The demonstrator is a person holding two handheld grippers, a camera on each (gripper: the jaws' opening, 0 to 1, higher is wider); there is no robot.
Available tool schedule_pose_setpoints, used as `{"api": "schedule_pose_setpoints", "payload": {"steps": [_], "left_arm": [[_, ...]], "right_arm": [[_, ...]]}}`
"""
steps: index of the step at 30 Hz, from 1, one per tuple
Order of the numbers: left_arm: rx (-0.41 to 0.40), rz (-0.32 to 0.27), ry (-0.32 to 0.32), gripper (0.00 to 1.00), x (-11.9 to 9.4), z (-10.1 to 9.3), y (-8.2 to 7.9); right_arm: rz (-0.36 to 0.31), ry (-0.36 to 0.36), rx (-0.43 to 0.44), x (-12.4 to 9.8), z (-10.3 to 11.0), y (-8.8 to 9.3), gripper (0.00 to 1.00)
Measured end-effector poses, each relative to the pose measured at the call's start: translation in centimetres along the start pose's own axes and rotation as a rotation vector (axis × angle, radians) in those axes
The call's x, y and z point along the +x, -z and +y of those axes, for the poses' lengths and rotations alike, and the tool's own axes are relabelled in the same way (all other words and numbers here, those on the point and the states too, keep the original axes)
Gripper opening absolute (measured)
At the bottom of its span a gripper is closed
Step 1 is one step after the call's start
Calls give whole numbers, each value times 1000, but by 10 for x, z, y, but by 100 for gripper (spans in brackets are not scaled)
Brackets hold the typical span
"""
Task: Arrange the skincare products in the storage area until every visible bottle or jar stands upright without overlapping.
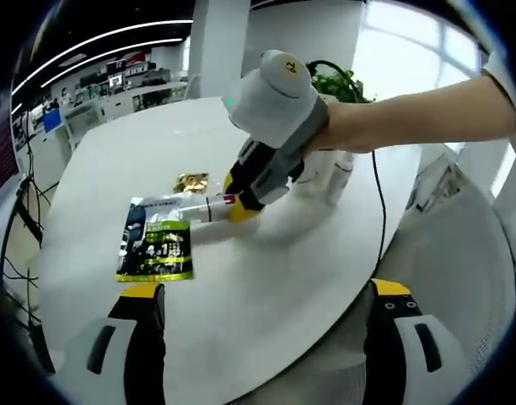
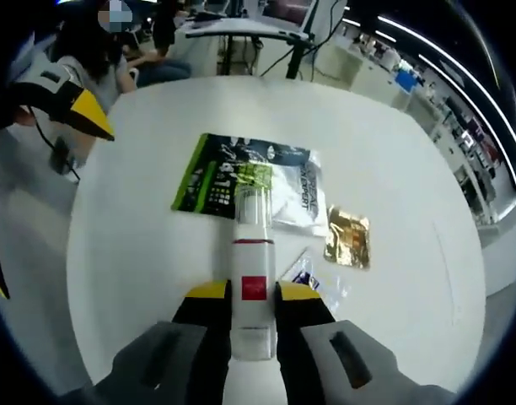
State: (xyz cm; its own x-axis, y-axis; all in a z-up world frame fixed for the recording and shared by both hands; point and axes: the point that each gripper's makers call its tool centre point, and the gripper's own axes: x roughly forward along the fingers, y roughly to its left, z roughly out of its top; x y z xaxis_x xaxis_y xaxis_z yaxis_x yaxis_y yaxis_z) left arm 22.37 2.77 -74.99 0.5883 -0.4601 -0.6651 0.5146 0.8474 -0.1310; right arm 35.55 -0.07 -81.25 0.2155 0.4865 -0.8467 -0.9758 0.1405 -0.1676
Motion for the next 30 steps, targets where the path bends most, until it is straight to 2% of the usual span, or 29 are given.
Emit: {"api": "schedule_pose_setpoints", "payload": {"steps": [8, 20, 30], "left_arm": [[-19, -16, 11, 95, -1, 0, -2], [-51, -29, 35, 94, -1, -2, -3], [-113, -88, 76, 91, -4, -8, -14]], "right_arm": [[-93, 34, 63, -27, 8, -5, 19], [-209, 78, 167, -60, 34, 4, 19], [-313, 123, 243, -89, 54, 6, 19]]}}
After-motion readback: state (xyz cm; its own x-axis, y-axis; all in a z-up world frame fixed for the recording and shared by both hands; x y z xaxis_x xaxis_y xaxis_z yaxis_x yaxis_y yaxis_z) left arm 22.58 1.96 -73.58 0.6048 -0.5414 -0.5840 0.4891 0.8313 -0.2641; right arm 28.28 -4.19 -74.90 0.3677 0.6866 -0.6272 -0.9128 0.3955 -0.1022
